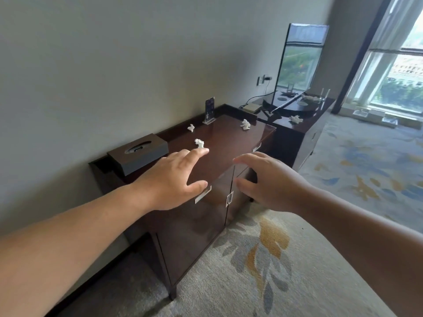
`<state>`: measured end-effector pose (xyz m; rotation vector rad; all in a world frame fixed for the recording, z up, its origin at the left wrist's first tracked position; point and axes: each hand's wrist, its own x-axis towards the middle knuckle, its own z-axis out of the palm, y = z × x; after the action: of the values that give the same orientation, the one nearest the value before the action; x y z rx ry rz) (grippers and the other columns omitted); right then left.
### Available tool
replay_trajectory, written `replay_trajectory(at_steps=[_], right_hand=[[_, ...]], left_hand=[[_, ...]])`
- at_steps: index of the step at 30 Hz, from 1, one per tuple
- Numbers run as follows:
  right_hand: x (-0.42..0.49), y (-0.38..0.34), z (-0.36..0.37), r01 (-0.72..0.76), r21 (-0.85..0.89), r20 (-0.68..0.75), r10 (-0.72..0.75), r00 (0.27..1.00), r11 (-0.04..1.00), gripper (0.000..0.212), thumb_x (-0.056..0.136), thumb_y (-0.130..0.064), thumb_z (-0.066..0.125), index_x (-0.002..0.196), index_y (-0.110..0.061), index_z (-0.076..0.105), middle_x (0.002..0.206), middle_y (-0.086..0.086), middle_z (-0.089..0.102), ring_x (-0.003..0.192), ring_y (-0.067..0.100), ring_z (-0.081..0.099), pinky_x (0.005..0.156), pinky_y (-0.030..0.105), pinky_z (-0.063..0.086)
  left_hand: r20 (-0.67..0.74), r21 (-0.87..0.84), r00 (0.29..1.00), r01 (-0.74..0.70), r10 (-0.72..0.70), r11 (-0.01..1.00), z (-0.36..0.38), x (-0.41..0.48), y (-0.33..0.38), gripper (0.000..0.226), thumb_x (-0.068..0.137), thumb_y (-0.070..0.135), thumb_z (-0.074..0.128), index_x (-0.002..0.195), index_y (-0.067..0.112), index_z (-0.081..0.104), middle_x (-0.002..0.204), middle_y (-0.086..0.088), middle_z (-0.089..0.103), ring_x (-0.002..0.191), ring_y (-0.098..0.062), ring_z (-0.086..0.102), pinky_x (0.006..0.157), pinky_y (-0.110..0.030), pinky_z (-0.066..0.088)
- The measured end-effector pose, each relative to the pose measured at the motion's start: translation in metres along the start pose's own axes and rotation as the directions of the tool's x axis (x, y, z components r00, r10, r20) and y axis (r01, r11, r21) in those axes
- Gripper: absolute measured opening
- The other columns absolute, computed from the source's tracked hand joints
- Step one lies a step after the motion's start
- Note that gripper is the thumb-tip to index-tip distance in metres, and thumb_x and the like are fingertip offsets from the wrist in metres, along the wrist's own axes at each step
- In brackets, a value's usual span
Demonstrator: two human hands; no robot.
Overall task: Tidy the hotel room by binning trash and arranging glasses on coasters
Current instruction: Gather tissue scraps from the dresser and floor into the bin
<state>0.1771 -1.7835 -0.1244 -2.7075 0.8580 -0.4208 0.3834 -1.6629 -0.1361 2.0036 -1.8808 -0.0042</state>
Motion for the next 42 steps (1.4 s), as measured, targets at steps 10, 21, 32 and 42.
replay_trajectory(at_steps=[10,21,32,42], right_hand=[[0.131,0.007,0.037,0.037,0.006,0.080,-0.037,0.996,0.999,0.051,0.085,-0.056,0.049,0.133,-0.041,0.044,0.134,-0.019,0.047,0.107,0.005,0.054,0.091,0.026,0.045],[0.248,0.032,0.092,0.218,0.053,0.247,-0.224,0.943,0.975,0.050,0.087,-0.055,0.049,0.135,-0.039,0.043,0.136,-0.016,0.045,0.115,0.008,0.051,0.085,0.023,0.038],[0.341,0.080,0.153,0.380,0.249,0.435,-0.454,0.778,0.891,0.049,0.087,-0.055,0.050,0.134,-0.039,0.043,0.138,-0.020,0.042,0.107,0.005,0.050,0.081,0.024,0.035],[0.360,0.076,0.204,0.439,0.312,0.531,-0.538,0.655,0.843,0.050,0.088,-0.053,0.050,0.135,-0.038,0.043,0.138,-0.017,0.044,0.115,0.006,0.050,0.087,0.022,0.037]], left_hand=[[0.001,0.040,0.995,0.104,-0.105,0.994,0.000,0.076,-0.109,0.061,0.089,0.050,0.050,0.144,0.032,0.030,0.141,0.006,0.041,0.132,-0.012,0.035,0.107,-0.030,0.027],[0.109,0.032,0.913,0.391,-0.392,0.920,0.034,0.104,-0.178,0.057,0.089,0.051,0.051,0.140,0.034,0.034,0.140,0.009,0.039,0.130,-0.012,0.037,0.106,-0.034,0.033],[0.285,0.158,0.605,0.735,-0.743,0.659,0.102,0.114,-0.198,0.057,0.088,0.046,0.051,0.140,0.035,0.033,0.139,0.006,0.038,0.125,-0.017,0.043,0.091,-0.032,0.038],[0.357,0.192,0.507,0.782,-0.785,0.593,0.142,0.101,-0.208,0.066,0.084,0.040,0.059,0.141,0.040,0.025,0.139,0.005,0.032,0.116,-0.024,0.045,0.087,-0.037,0.044]])
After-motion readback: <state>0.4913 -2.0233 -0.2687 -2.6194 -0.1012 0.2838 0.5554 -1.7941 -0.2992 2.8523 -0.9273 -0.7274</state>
